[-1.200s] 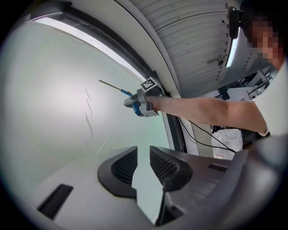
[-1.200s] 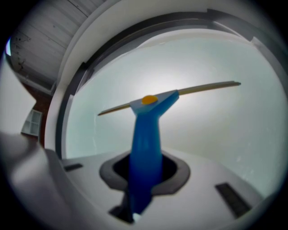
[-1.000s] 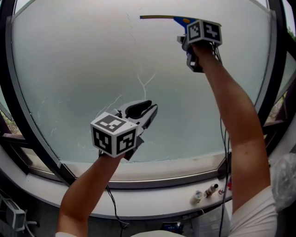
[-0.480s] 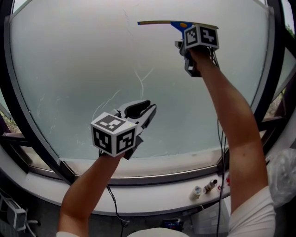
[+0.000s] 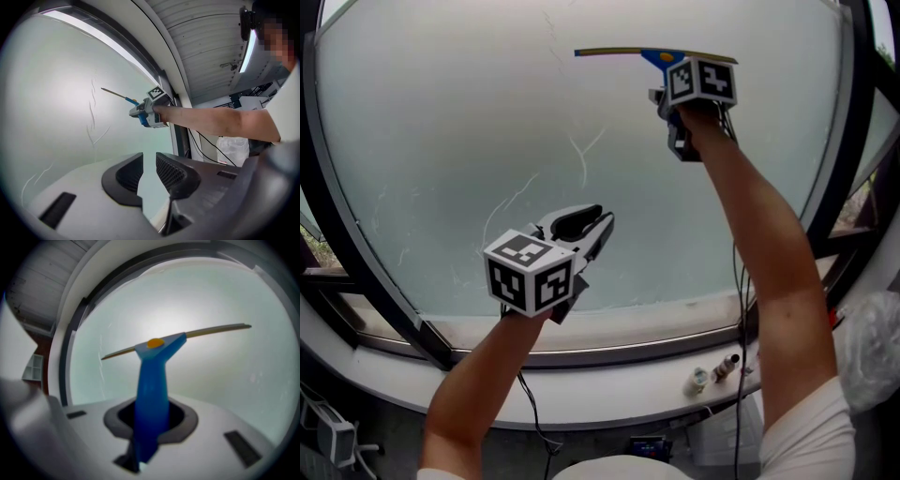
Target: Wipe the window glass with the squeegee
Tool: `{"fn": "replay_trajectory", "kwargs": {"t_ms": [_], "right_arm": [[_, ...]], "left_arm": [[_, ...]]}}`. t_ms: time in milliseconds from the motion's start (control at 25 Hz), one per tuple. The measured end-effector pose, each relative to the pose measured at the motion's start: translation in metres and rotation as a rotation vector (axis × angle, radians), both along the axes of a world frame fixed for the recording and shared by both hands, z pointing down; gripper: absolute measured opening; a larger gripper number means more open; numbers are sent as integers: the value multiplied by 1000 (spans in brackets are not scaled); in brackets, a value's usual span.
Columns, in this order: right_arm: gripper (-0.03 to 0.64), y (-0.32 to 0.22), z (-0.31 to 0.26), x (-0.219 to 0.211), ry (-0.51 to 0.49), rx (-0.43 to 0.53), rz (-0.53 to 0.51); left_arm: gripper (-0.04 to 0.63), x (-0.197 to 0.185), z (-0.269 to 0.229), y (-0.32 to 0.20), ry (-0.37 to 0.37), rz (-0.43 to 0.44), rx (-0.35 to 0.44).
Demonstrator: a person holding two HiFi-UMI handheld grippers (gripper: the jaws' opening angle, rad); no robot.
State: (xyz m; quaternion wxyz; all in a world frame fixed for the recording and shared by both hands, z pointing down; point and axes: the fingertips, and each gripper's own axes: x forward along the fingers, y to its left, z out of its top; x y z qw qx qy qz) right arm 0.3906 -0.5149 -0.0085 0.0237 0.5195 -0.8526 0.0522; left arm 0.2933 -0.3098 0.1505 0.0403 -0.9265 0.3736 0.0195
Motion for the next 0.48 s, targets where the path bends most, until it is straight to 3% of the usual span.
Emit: {"fn": "replay_trajectory", "kwargs": {"t_ms": [480], "right_arm": [[89, 1, 41, 2, 21, -46, 5]], "left_arm": [[107, 2, 20, 4, 4, -3, -40]]}}
